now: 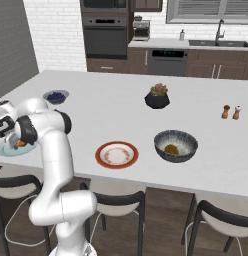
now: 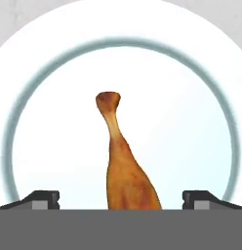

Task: Pick the chicken drumstick and avocado from their plates and place them in the bowl. Then put the bowl in the fridge.

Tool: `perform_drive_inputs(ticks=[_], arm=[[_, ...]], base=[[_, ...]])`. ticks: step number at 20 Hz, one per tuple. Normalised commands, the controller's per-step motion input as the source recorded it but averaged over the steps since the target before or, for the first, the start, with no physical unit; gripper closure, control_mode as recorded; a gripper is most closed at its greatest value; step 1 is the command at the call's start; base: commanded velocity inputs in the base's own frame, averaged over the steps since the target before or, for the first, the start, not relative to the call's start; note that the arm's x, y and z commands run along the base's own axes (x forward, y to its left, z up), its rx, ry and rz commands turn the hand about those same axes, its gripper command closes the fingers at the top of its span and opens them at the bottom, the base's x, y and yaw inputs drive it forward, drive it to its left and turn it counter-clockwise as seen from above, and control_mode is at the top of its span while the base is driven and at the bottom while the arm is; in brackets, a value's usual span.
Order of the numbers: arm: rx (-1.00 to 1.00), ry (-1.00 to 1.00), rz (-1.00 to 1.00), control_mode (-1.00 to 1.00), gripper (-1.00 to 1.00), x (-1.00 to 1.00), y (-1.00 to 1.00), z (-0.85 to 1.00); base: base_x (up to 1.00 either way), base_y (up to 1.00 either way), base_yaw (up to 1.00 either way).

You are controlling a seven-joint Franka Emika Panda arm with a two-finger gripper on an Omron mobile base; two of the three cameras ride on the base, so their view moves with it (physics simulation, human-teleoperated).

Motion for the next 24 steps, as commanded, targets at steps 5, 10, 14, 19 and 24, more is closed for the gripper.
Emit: perform_drive_inputs(ticks=[5,10,14,19,24], arm=[[0.00,0.00,0.02,-1.00,-1.00,0.13,0.00,-0.21],[0.00,0.00,0.02,-1.00,1.00,0.03,0.00,-0.30],[0.00,-0.01,0.01,-1.00,1.00,0.02,0.00,-0.22],[0.01,-0.03,0.00,-1.00,1.00,0.00,-0.13,-0.01],[0.07,0.00,-0.03,-1.00,1.00,-0.37,-0.50,0.83]], base=[[0.00,0.00,0.00],[0.00,0.00,0.00],[0.00,0.00,0.00],[0.00,0.00,0.00],[0.00,0.00,0.00]])
